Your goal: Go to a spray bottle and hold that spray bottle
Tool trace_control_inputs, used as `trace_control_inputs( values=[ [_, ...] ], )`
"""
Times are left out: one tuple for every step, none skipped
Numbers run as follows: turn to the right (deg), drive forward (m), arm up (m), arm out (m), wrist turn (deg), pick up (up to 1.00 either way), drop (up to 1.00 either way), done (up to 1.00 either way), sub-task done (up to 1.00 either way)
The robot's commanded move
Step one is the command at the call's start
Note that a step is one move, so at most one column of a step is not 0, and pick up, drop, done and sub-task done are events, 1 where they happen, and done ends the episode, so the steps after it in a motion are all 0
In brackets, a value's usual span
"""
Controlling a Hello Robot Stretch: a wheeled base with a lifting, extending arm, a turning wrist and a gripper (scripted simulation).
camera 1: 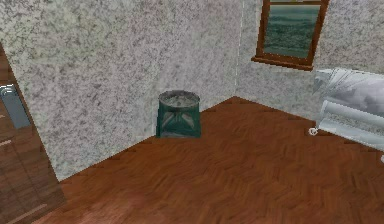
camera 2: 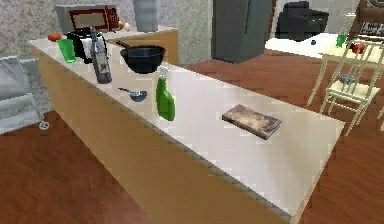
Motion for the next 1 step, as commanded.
trace_control_inputs(
  values=[
    [0.0, 0.00, 0.38, 0.00, 0.0, 0.00, 0.00, 0.00, 0.00]
  ],
)
